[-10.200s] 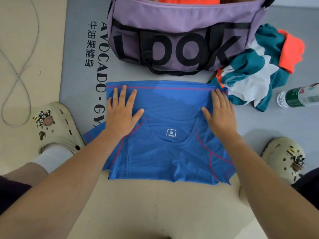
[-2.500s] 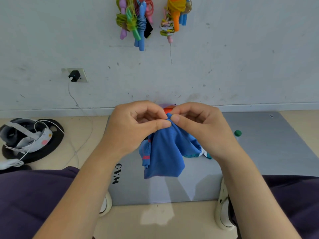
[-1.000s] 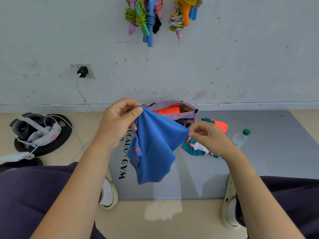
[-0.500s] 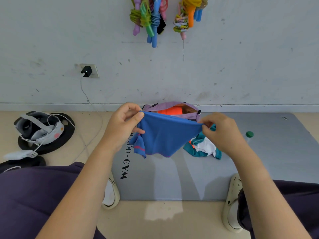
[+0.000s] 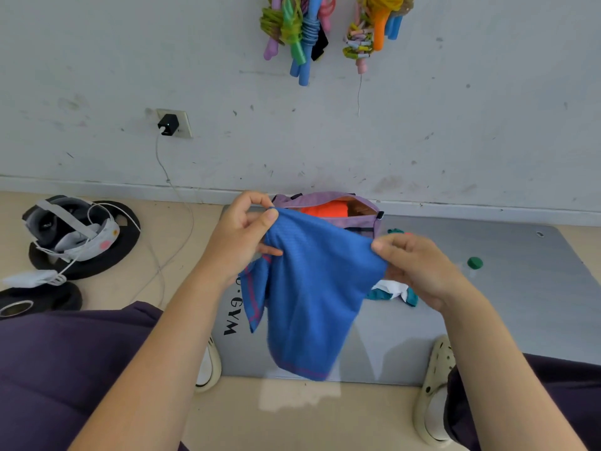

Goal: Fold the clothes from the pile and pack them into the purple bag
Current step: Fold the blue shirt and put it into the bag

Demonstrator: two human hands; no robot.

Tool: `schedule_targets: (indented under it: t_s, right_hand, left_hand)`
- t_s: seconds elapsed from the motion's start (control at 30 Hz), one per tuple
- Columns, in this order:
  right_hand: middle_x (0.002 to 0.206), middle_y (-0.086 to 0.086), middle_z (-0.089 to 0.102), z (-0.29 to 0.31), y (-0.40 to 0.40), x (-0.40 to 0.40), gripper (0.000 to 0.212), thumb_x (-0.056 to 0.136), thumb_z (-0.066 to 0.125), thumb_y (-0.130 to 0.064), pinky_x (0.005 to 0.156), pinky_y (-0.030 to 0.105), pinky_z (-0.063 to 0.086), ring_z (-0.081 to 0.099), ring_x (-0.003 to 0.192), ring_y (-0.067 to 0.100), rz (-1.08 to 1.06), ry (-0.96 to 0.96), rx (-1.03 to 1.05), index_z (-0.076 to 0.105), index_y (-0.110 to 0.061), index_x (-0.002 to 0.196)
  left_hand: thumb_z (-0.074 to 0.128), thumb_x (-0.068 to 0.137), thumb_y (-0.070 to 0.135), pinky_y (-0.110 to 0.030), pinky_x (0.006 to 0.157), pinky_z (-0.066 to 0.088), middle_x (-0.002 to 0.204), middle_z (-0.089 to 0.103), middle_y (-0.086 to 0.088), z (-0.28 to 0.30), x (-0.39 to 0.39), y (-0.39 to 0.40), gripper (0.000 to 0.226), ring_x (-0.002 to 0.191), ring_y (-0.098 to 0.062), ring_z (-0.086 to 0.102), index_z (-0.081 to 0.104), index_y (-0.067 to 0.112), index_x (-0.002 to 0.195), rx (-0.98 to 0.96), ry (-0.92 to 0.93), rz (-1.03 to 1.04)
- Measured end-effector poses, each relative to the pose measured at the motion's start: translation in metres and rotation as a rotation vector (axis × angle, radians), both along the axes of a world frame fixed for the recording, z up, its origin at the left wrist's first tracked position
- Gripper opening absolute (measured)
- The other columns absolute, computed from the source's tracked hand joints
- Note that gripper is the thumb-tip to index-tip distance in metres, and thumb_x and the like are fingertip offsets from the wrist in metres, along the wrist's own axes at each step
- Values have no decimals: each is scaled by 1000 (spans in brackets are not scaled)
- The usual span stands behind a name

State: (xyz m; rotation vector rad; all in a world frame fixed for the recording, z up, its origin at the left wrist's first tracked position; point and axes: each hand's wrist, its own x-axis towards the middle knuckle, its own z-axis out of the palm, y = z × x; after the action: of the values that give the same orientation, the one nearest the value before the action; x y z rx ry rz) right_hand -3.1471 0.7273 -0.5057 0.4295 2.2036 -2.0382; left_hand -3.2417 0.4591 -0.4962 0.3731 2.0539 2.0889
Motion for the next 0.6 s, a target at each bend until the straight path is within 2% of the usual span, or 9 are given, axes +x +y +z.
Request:
schedule_targets:
  t_s: [0.1, 0.13, 0.2, 0.3, 0.37, 0.4, 0.47, 0.53, 0.6]
  right_hand:
    - [88, 10, 74, -14, 1, 3, 5, 83, 72, -7, 86, 34, 57, 69, 86, 24, 30, -62, 36, 72, -7, 88]
    - [85, 8, 74, -15, 2, 4, 5, 82, 73, -5, 87, 33, 57, 68, 86, 24, 19, -53, 38, 72, -10, 84]
    - [87, 8, 72, -13, 5, 5, 9, 83, 72, -6, 93, 40, 52, 65, 88, 24, 20, -15, 49, 70, -14, 81]
    - [89, 9, 63, -8, 8, 7, 11, 90, 65, -9, 96, 51, 44, 56, 89, 26, 50, 72, 22, 63, -18, 85]
    - [86, 10, 59, -4, 9, 10, 10, 91, 64, -15, 89, 46, 42, 54, 88, 25, 66, 116, -44, 58, -20, 85]
    - [83, 11, 58, -1, 9, 11, 10, 89, 65, -20, 85, 42, 43, 55, 84, 24, 80, 127, -72, 57, -20, 84]
    - [75, 10, 58, 7, 12, 14, 17, 81, 71, -31, 75, 34, 49, 59, 74, 22, 108, 133, -97, 57, -22, 83]
    - [68, 8, 58, 17, 17, 14, 23, 77, 78, -35, 63, 27, 52, 59, 64, 18, 108, 152, -64, 60, -22, 82]
    - [65, 3, 62, 26, 22, 12, 20, 75, 80, -37, 58, 21, 50, 59, 58, 14, 76, 180, -29, 66, -22, 79]
  left_hand:
    - [60, 96, 15, -27, 61, 57, 84, 61, -19, -2, 1, -1, 17, 77, -23, 64, 62, 30, 87, -35, -1, 15]
    - [62, 95, 16, -24, 61, 56, 86, 65, -19, -2, 1, -2, 17, 77, -23, 66, 63, 31, 86, -43, -5, 17]
    - [68, 91, 19, -22, 63, 55, 91, 75, -9, -2, -1, -6, 12, 79, -19, 71, 66, 31, 91, -61, -33, -22]
    - [74, 83, 27, -36, 74, 59, 96, 77, -2, -4, -3, -12, 19, 89, -21, 73, 72, 29, 101, -166, -61, -107]
    - [73, 84, 24, -39, 77, 59, 94, 76, -5, -6, -1, -10, 12, 88, -21, 73, 75, 23, 96, -147, -75, -68]
    - [72, 86, 20, -36, 74, 59, 92, 76, -6, -5, 0, -8, 7, 86, -21, 72, 76, 21, 92, -104, -89, -47]
    - [72, 87, 13, -27, 60, 58, 83, 74, -3, -2, 2, -6, 10, 75, -17, 68, 77, 21, 84, -32, -103, -32]
    - [75, 80, 20, -23, 46, 52, 77, 73, 2, 4, 2, -6, 6, 63, -13, 64, 78, 24, 79, -9, -94, -67]
    - [79, 76, 25, -21, 42, 49, 76, 73, 2, 9, -1, -7, 3, 59, -12, 62, 79, 24, 79, 18, -88, -87]
